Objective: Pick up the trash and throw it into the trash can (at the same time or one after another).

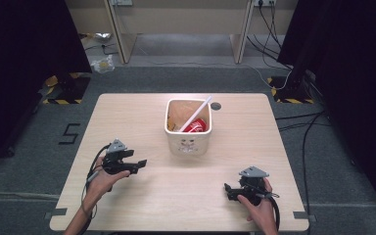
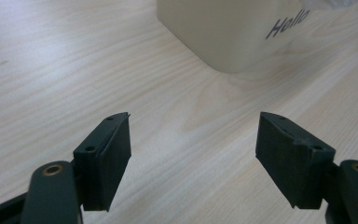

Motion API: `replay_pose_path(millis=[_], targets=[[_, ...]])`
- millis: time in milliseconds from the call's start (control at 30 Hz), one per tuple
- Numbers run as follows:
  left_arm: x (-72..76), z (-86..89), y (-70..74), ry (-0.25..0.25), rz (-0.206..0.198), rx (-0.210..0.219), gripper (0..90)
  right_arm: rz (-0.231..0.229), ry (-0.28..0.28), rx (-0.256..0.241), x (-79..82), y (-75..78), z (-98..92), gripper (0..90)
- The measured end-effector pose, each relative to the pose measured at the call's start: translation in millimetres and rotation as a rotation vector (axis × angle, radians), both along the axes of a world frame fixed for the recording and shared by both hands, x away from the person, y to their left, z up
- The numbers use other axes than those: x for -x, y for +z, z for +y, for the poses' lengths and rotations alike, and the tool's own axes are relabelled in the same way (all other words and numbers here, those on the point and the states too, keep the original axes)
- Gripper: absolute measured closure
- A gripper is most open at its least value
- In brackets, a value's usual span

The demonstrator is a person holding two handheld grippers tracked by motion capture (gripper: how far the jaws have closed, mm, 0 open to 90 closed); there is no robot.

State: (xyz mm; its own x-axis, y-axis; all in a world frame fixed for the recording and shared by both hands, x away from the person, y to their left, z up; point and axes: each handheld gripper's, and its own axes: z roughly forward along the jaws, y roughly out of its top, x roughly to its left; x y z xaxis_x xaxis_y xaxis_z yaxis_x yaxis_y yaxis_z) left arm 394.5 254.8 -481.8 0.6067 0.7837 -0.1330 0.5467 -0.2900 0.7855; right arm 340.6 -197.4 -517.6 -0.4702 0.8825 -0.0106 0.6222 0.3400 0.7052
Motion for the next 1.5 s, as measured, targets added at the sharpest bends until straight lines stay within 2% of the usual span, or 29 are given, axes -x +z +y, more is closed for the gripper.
replay_pose_path(millis=[200, 333, 533, 967, 1067, 1333, 1500], targets=[[6.1, 0.2, -9.5, -0.004, 0.011, -0.021, 25.3, 0.0, 0.0, 0.0, 0.0, 0.0, 0.0, 5.0], [9.1, 0.4, -14.2, -0.001, 0.019, -0.016, 23.1, 0.0, -0.001, 0.0, 0.1, 0.0, 0.0, 5.0], [14.1, -0.4, -19.0, 0.001, 0.016, -0.035, 17.4, 0.0, 0.0, 0.0, 0.0, 0.0, 0.0, 5.0], [29.2, -0.9, -32.0, -0.011, 0.019, -0.056, 16.3, 0.0, 0.0, 0.001, 0.0, 0.0, 0.0, 5.0], [32.8, -0.6, -35.5, -0.009, 0.018, -0.067, 16.3, 0.0, 0.0, 0.0, 0.0, 0.0, 0.0, 5.0], [42.9, -2.1, -39.1, -0.021, 0.009, -0.133, 16.3, -0.001, 0.0, 0.0, 0.0, 0.0, 0.0, 5.0], [47.9, -3.8, -39.3, -0.027, 0.003, -0.146, 16.3, 0.0, 0.0, 0.001, 0.0, 0.0, 0.0, 5.0]])
